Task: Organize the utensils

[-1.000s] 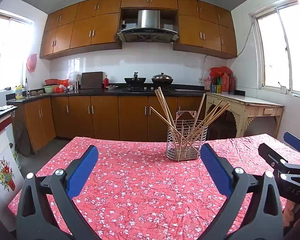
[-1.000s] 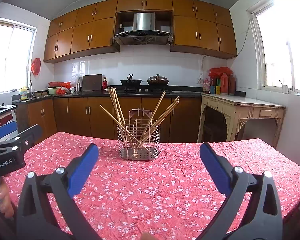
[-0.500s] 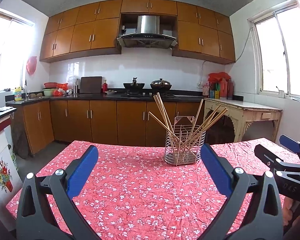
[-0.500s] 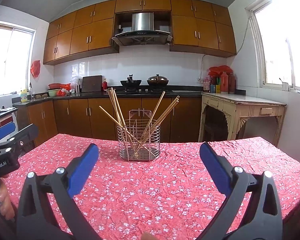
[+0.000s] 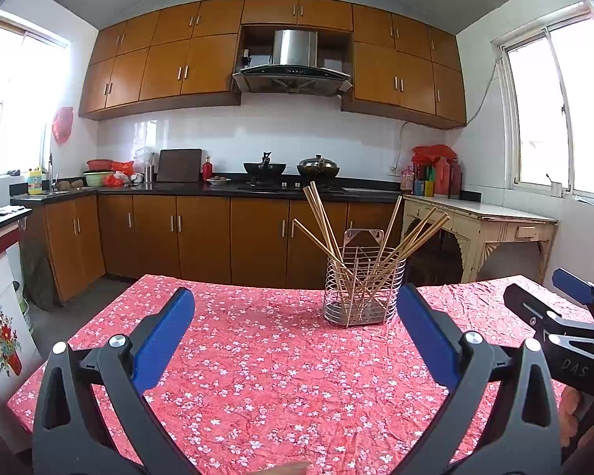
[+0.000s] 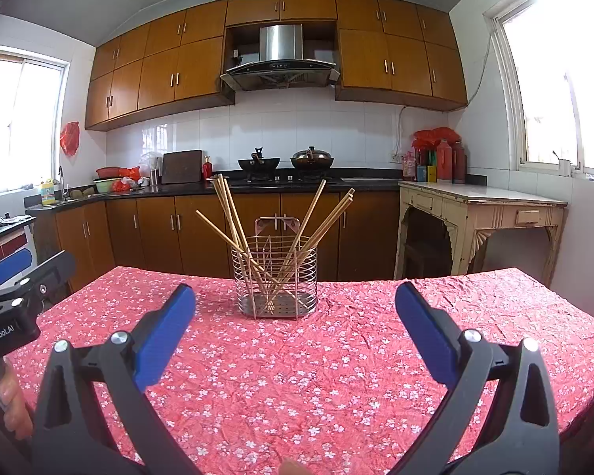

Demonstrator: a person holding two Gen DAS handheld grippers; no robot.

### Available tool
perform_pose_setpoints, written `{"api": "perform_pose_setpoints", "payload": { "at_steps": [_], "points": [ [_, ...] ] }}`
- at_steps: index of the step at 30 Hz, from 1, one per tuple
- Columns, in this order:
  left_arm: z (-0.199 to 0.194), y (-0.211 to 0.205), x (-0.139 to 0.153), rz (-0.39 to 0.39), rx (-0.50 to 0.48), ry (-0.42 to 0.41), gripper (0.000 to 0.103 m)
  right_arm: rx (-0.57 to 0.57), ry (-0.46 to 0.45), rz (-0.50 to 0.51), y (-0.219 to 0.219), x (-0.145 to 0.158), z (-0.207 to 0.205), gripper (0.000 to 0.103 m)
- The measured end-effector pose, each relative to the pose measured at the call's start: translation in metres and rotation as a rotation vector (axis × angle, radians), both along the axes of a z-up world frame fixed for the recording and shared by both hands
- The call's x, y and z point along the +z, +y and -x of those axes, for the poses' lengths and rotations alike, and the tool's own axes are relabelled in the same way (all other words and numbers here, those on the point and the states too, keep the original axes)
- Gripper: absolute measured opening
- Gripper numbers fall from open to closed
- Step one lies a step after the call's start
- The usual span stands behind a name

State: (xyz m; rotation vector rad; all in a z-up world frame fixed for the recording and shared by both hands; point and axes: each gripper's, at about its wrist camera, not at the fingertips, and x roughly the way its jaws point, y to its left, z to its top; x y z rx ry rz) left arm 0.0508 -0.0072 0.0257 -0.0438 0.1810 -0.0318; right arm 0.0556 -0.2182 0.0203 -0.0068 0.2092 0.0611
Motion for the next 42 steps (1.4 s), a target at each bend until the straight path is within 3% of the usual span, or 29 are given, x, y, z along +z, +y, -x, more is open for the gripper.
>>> {"api": "perform_pose_setpoints", "payload": {
  "at_steps": [42],
  "points": [
    [-0.0017,0.0004,-0.0021,-0.005,-0.005,0.011,0.101,0.003,0.012,-0.016,-0.0056,-0.0026,-0.0035,0.099]
  ]
}}
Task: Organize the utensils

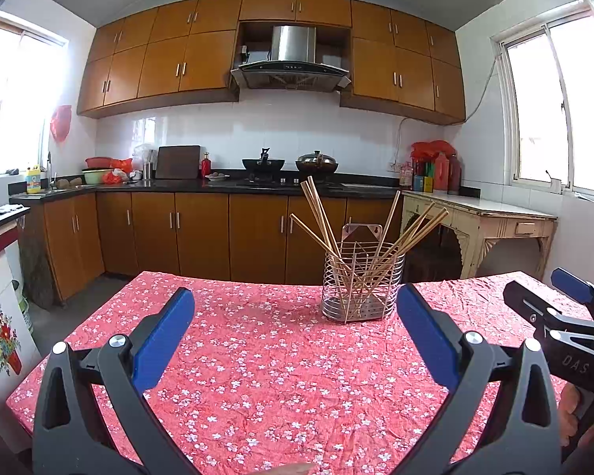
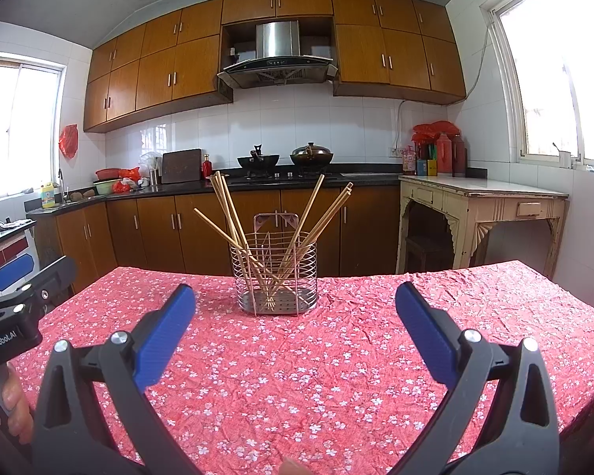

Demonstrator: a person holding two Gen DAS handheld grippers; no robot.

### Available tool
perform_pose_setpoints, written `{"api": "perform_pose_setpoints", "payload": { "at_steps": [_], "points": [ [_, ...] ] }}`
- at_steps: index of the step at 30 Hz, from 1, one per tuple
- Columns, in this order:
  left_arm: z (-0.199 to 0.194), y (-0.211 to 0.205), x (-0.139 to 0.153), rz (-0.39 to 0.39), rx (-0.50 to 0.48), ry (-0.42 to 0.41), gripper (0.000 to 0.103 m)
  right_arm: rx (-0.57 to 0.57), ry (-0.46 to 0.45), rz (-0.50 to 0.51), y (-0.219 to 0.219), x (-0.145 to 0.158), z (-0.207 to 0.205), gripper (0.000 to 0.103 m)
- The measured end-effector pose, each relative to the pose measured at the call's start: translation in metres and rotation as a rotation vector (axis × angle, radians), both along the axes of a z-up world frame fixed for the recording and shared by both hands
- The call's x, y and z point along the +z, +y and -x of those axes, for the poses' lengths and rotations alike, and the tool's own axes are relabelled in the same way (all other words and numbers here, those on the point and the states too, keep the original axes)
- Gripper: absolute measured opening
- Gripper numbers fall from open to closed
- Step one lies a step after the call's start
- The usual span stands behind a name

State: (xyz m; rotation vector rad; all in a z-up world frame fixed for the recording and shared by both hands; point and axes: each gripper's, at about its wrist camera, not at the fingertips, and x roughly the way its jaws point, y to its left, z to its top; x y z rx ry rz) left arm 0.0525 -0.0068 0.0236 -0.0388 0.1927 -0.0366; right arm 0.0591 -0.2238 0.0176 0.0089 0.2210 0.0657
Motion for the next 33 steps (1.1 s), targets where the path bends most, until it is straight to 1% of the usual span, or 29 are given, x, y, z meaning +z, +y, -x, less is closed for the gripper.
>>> {"api": "perform_pose_setpoints", "payload": {
  "at_steps": [20,33],
  "points": [
    [-0.0005,-0.0008,-0.0057,-0.002,-0.003,0.005,0.101,-0.002,0.001,-0.006,-0.0006,-0.0015,-0.0008,0.099],
    [-0.0008,0.0001,-0.0046,-0.003,-0.005,0.006,0.101,-0.002,0.003,-0.007,-0.0013,-0.0012,-0.0011,0.099]
  ]
}}
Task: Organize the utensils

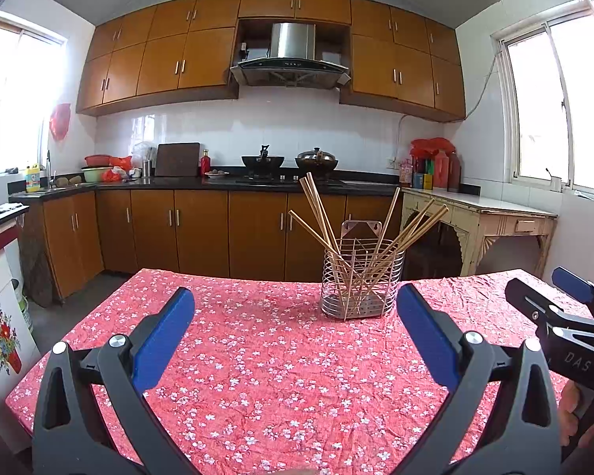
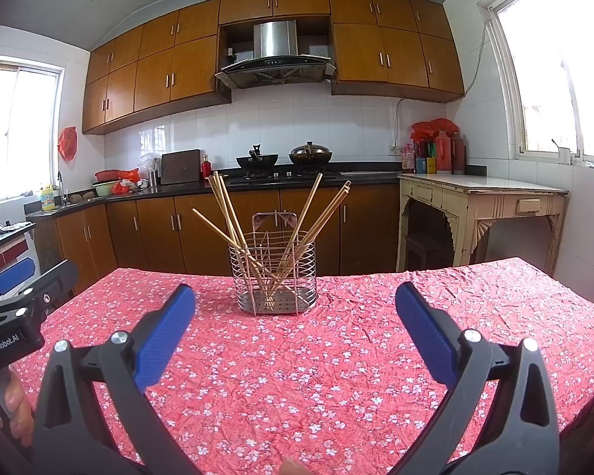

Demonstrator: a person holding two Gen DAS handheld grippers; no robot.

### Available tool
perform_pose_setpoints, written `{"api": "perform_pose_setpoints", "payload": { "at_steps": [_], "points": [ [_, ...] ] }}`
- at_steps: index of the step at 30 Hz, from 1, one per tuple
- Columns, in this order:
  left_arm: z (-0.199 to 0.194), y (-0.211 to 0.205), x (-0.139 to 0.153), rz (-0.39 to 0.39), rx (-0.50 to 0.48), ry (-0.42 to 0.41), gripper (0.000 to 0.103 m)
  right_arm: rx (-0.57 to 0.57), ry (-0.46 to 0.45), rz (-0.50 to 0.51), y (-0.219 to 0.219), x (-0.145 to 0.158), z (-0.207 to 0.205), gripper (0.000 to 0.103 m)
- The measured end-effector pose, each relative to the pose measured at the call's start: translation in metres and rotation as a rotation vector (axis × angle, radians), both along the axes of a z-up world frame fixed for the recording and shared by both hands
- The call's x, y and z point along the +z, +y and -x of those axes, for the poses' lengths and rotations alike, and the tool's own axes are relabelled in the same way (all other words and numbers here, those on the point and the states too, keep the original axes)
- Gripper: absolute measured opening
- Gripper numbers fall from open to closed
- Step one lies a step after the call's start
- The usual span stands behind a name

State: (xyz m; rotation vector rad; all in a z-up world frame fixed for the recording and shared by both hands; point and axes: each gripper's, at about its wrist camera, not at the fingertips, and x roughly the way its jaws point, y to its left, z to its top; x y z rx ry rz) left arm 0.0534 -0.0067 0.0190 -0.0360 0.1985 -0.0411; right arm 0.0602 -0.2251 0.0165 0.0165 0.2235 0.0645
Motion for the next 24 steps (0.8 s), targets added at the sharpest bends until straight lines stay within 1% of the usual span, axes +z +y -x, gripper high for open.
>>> {"api": "perform_pose_setpoints", "payload": {
  "at_steps": [24],
  "points": [
    [-0.0002,0.003,-0.0048,0.005,0.002,0.0,0.101,-0.005,-0.004,-0.004,0.0,0.0,-0.0002,0.099]
  ]
}}
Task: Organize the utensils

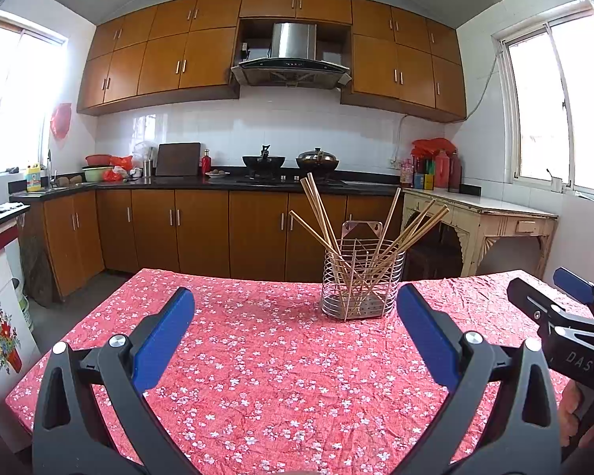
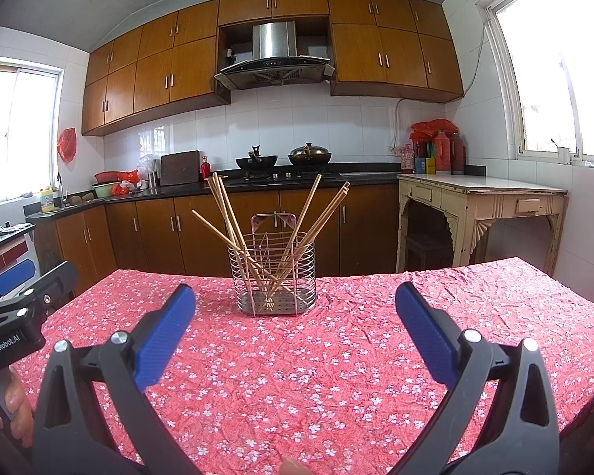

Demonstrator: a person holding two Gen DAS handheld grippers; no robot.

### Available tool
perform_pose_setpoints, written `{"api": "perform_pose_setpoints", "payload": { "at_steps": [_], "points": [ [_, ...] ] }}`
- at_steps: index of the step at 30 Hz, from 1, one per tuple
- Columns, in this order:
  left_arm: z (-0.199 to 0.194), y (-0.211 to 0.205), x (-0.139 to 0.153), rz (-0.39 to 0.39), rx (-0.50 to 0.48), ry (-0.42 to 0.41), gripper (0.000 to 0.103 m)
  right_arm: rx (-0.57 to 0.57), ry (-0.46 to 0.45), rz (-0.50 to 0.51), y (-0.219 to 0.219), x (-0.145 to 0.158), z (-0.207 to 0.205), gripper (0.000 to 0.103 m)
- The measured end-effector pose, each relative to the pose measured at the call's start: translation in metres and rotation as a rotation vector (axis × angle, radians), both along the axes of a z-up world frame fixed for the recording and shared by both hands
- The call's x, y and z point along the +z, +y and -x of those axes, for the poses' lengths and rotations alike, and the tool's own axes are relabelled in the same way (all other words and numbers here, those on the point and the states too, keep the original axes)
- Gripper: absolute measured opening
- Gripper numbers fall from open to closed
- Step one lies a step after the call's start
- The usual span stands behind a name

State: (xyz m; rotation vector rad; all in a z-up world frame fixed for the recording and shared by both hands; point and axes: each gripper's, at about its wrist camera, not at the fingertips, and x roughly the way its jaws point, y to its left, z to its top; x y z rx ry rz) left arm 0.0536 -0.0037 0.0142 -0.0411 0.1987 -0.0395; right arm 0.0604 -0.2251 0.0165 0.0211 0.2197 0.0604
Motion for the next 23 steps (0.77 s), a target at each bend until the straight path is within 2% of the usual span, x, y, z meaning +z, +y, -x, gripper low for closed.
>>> {"api": "perform_pose_setpoints", "payload": {
  "at_steps": [23],
  "points": [
    [0.0008,-0.0016,0.0045,-0.003,0.003,-0.004,0.101,-0.006,-0.002,-0.004,0.0016,-0.0005,0.0018,0.099]
  ]
}}
